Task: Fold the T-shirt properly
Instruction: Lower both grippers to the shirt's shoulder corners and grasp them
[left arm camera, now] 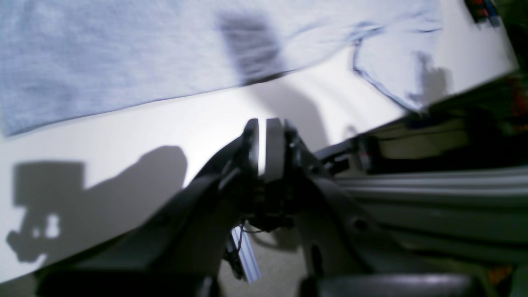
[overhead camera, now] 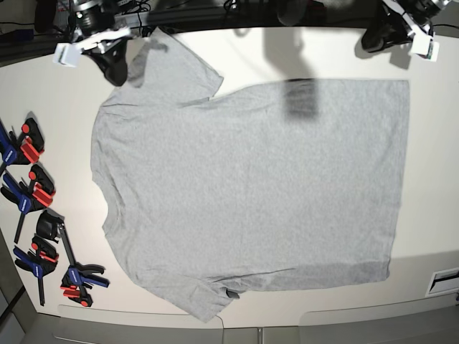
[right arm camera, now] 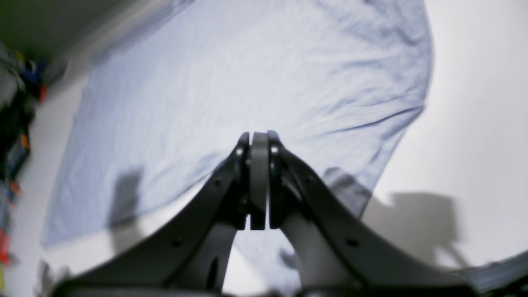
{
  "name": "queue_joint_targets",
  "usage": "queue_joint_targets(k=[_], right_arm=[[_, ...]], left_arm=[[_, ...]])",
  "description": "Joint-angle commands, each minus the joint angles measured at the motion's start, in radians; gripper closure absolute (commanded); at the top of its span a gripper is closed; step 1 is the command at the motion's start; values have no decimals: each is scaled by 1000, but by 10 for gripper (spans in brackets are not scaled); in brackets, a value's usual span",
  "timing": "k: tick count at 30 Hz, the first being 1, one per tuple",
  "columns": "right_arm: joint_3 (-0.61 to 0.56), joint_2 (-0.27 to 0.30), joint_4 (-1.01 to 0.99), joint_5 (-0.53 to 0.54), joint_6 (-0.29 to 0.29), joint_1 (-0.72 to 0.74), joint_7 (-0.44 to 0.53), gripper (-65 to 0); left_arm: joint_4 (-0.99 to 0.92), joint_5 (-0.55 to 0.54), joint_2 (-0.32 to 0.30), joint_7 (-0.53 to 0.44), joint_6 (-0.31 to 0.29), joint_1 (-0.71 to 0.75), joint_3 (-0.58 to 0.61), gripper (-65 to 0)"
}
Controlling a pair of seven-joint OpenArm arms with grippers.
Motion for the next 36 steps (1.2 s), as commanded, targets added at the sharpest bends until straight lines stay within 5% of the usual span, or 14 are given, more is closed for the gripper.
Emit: queue_joint_targets(k=[1,7,12,18,20,23,30,36], right_arm=[[27,-7,-33,38,8,15,2,0],[181,-55,-274,198,7,141,-5,0],[271,-113,-246,176,7,166,0,0],[273,-123,-235,15,0,213,-9,0],[273,-122,-235,-40,-20,262,-88,-95],[273,-120,-235,-83,-25,335,-144,-356],[273,-24,-256,-156,-43,484,-242,-366],[273,61,-461,-164,-42,581,-251,-365]], left_arm=[[-5,-36,-5,-12,-22,8,-7,-23],[-47,-13,43,-19,-40,11,-7,-23],[-47,10,100,-20,-40,13,-7,-37],[-47,11,108,-19,-40,13,-7,-159],[-47,11,108,-19,-40,13,-7,-169],[-47,11,108,-19,-40,13,-7,-169],[-47,60,108,-18,-40,13,-7,-169],[-47,56,108,-16,-40,13,-7,-169]])
